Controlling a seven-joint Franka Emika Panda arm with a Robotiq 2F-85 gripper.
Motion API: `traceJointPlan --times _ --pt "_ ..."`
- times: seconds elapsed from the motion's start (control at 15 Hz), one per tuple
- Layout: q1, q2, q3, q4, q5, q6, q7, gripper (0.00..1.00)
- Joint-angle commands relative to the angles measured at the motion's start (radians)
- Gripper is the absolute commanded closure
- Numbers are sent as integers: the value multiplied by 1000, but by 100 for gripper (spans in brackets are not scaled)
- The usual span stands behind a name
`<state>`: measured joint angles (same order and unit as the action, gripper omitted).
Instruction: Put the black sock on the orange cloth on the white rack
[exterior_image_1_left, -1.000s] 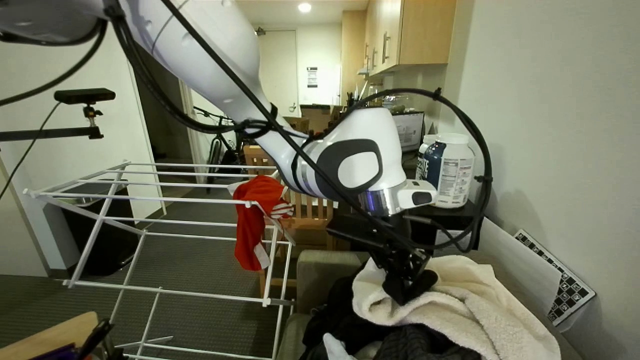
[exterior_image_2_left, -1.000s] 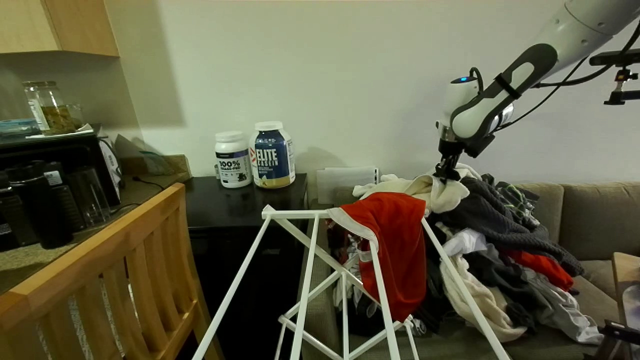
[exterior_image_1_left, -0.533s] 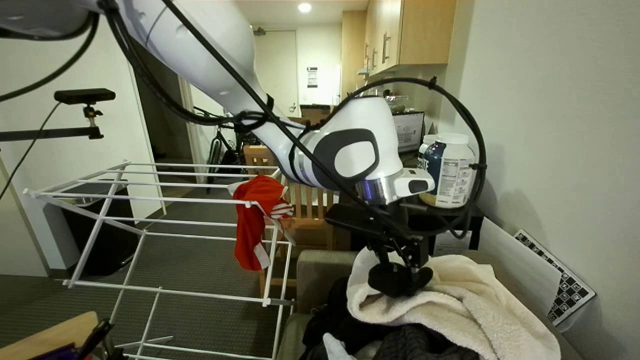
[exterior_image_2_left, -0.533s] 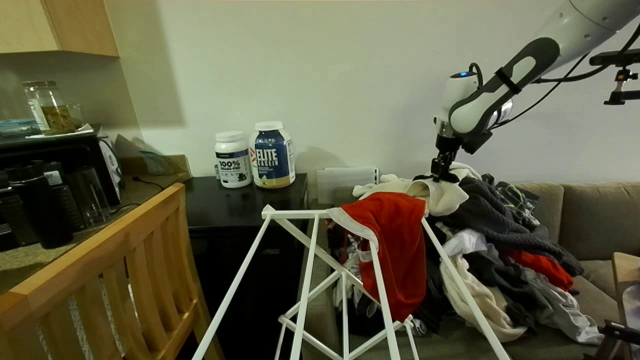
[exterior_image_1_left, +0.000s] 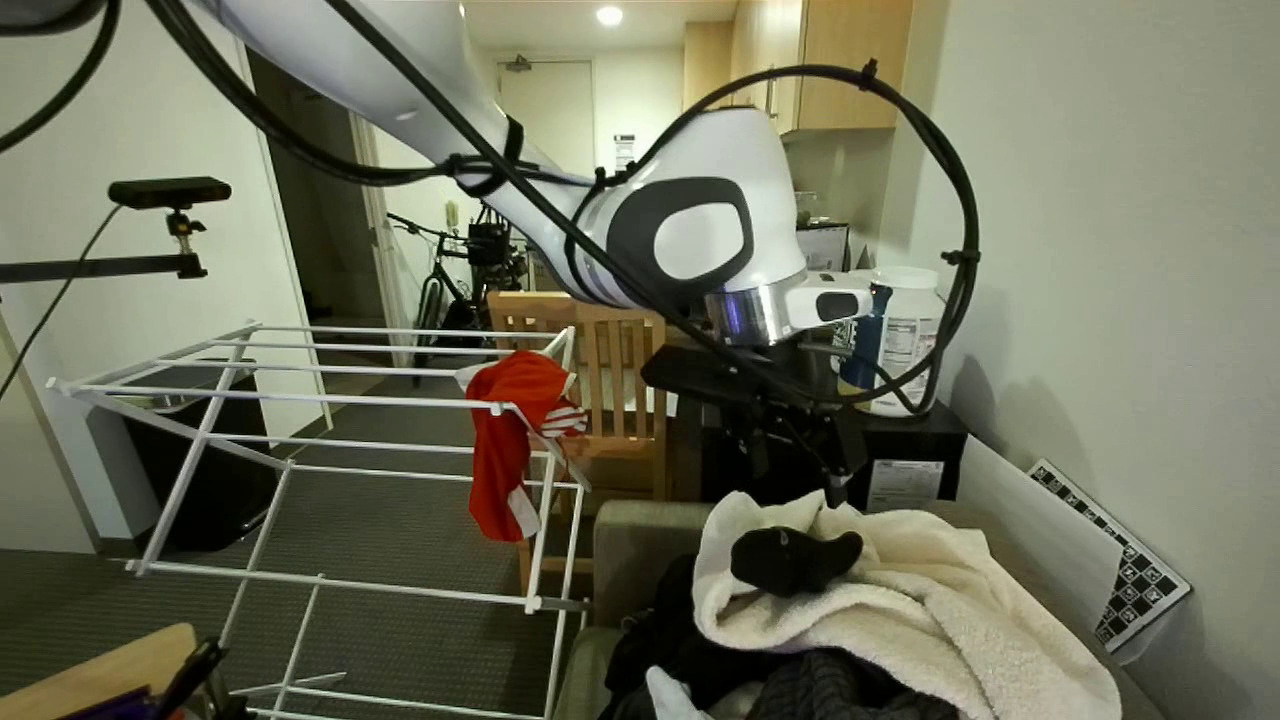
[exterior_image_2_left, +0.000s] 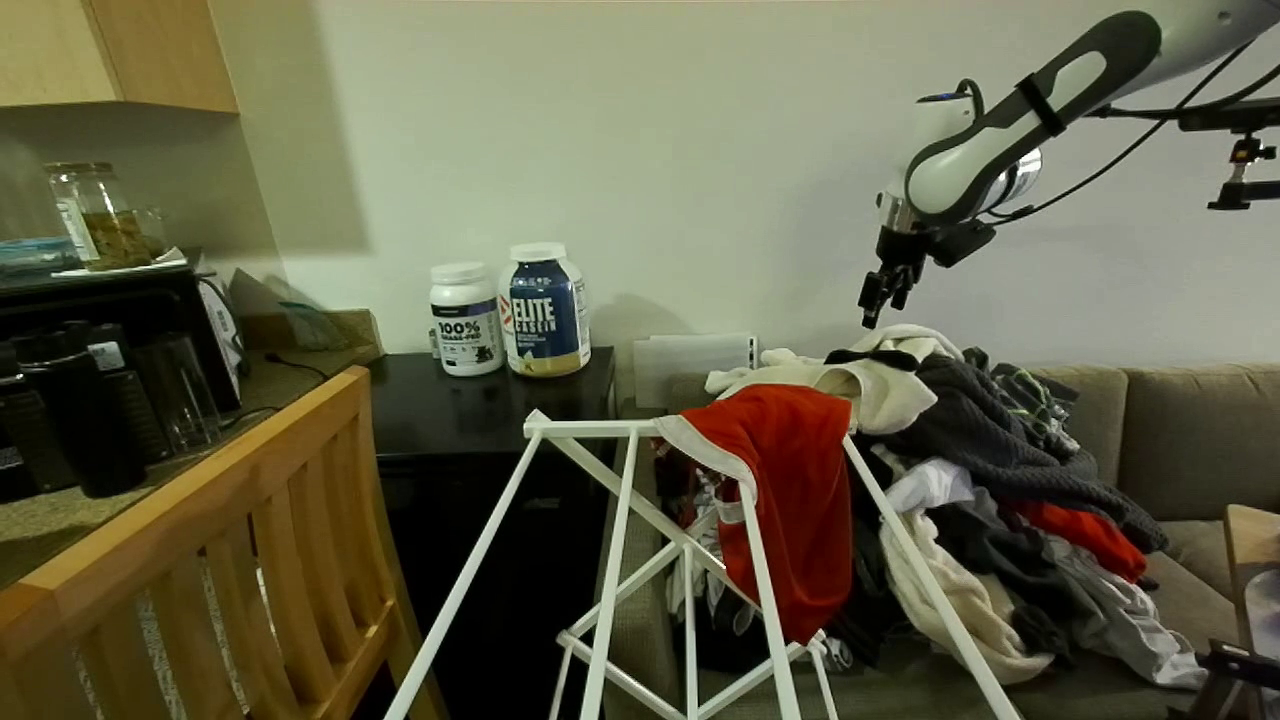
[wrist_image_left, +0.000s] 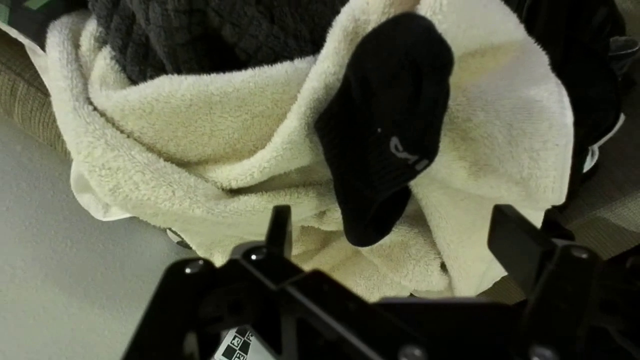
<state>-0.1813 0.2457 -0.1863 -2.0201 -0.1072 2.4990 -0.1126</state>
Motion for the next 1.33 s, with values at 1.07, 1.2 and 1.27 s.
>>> traceJointPlan --times 1.07,1.2,1.27 --pt "13 89 -70 11 -11 -47 366 60" --pt "12 87 -72 11 -10 -48 377 73" --pt "12 86 -73 9 -9 -47 380 79"
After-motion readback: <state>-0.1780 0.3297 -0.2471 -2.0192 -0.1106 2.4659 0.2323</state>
